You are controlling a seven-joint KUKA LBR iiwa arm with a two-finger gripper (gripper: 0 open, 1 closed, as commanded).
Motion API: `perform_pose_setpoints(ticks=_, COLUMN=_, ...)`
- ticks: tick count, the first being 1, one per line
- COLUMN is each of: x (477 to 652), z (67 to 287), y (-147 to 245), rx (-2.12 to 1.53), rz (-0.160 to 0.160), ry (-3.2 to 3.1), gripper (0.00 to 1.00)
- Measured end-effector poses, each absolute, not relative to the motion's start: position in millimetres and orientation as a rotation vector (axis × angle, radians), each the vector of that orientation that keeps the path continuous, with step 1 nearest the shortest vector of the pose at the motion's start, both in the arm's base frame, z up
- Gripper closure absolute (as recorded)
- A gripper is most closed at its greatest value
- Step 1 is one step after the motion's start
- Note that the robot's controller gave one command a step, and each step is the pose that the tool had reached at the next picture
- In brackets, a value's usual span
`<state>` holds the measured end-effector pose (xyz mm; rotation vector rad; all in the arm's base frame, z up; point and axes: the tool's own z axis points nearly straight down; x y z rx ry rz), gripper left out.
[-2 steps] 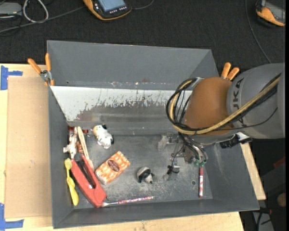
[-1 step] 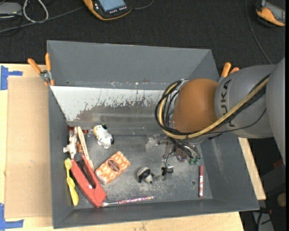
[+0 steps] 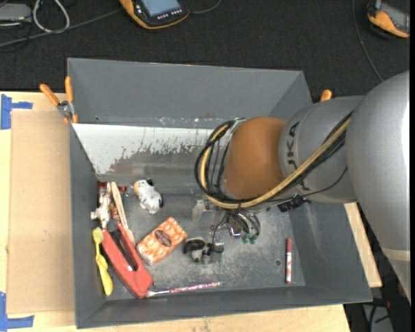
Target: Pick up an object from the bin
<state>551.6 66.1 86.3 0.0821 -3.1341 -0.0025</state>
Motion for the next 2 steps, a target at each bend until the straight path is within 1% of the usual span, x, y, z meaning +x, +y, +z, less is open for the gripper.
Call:
perform_pose_setpoints(ticks=1, x=563.3, z=77.2, y=98.6, rx=0.353, rz=-0.002, ry=-3.118, gripper=0.0)
perform_pose_setpoints(ticks=2, x=558.5, z=72.1, y=105.9, rx=0.183, rz=-0.005, ry=-3.13, gripper=0.0)
